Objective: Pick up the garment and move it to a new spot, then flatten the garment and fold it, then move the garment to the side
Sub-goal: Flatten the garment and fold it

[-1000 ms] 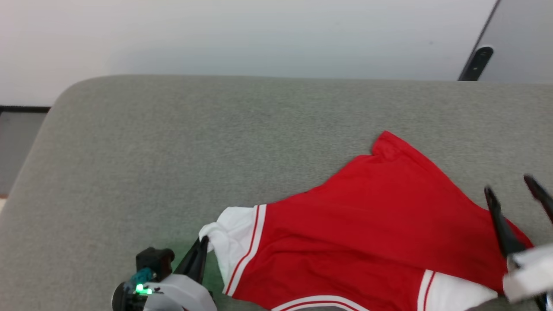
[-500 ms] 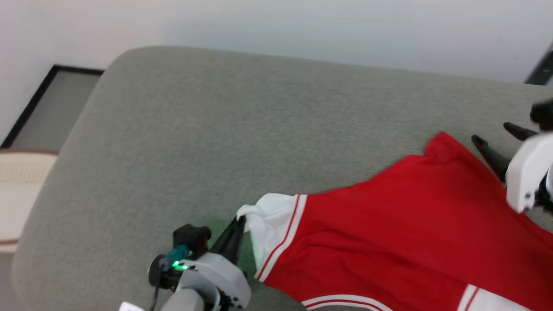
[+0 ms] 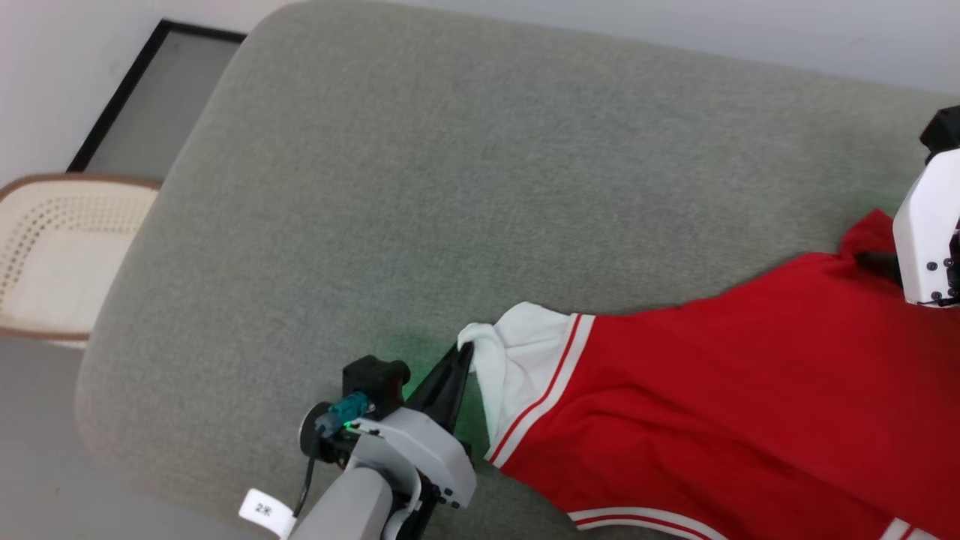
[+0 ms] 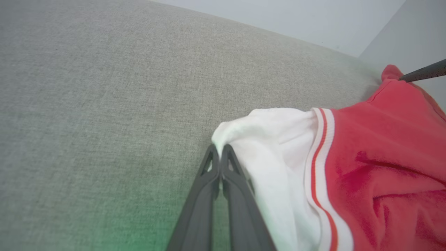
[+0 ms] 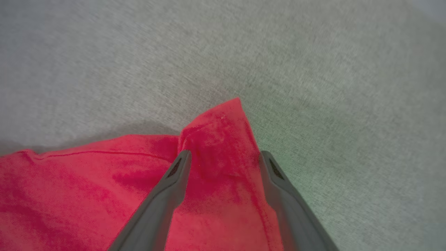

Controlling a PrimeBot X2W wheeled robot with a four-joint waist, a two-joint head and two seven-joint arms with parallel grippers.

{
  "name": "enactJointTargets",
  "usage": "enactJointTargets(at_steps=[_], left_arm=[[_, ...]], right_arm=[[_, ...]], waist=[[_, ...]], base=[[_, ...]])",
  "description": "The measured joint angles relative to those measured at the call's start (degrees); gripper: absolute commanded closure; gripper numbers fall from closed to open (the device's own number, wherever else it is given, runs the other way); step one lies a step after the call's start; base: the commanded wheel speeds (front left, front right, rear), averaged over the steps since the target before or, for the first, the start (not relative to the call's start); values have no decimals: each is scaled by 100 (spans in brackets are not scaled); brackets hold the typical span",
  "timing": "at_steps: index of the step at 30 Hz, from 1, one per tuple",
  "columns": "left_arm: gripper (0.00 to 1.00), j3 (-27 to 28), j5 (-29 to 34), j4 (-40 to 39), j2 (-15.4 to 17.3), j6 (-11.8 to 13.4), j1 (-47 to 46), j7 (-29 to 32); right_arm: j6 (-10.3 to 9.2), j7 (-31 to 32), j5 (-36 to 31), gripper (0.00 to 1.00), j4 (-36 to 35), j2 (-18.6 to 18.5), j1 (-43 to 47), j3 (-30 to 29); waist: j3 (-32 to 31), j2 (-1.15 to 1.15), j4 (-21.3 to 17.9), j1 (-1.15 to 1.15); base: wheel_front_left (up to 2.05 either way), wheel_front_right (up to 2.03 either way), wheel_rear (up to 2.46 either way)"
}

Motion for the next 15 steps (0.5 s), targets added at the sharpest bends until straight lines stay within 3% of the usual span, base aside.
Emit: enactJointTargets(at_steps=[11,12,13,15], left_arm=[[100,-183,-164,13,-60,-9,-232,0],[100,-183,-164,20,-62,-9,-232,0],[100,-183,-167,26,-62,-9,-232,0],[100,-172,-171,37,-65,-10,-232,0]], right_arm=[[0,714,-323,0,1432,423,-770,-229],[0,770,-366,54,1537,454,-838,-250],[-1,846,-390,100,1604,486,-889,-253],[-5,887,-413,100,1707,547,-976,-280]], waist=[[344,0,373,0],[356,0,387,0],[362,0,394,0],[360,0,390,0]], base=[[0,0,0],[0,0,0],[0,0,0],[0,0,0]])
